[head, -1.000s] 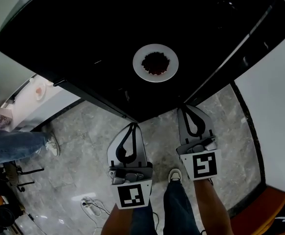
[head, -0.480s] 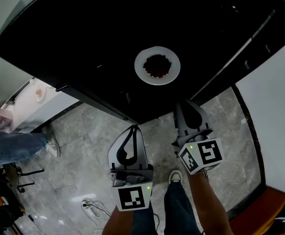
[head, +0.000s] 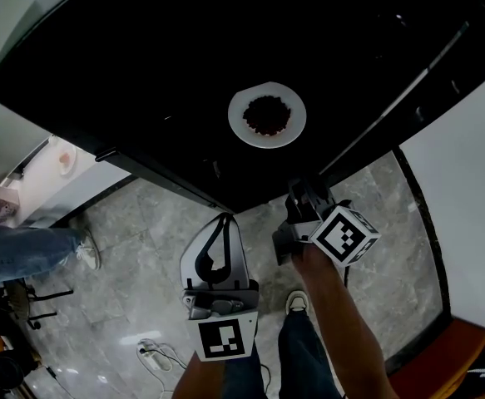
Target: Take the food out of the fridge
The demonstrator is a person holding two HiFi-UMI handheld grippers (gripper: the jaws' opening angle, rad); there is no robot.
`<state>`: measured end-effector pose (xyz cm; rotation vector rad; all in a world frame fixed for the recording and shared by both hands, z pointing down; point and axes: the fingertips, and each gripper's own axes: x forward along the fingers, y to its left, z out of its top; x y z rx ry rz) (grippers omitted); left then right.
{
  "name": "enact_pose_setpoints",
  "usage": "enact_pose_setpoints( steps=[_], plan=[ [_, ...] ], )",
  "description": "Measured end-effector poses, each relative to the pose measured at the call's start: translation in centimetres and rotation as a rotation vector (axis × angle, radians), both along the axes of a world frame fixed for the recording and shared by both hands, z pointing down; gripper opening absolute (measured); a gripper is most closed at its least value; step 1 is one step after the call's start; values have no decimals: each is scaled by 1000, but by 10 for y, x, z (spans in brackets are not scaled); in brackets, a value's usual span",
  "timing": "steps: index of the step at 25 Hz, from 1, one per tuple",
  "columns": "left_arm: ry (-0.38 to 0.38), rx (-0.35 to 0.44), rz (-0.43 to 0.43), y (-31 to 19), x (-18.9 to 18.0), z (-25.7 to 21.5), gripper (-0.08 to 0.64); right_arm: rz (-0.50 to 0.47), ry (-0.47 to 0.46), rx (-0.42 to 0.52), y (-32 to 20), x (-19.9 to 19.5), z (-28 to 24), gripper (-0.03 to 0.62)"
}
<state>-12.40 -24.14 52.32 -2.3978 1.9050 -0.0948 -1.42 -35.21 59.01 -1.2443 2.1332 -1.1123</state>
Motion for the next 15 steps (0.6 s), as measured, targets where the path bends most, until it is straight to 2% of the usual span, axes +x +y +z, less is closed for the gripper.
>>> enact_pose_setpoints(
  steps=[3,6,15],
  plan=[
    [0,3,-3,-1,-1,-1,15,28,-143,-74,-10,0,8,114],
    [1,1,-5,-1,-2,0,16,41,-268,-108,-19,-4,12,117],
    [-4,-13,-3,-2,-5,4,15,68,-410,-170,-37,-11,23,117]
  ],
)
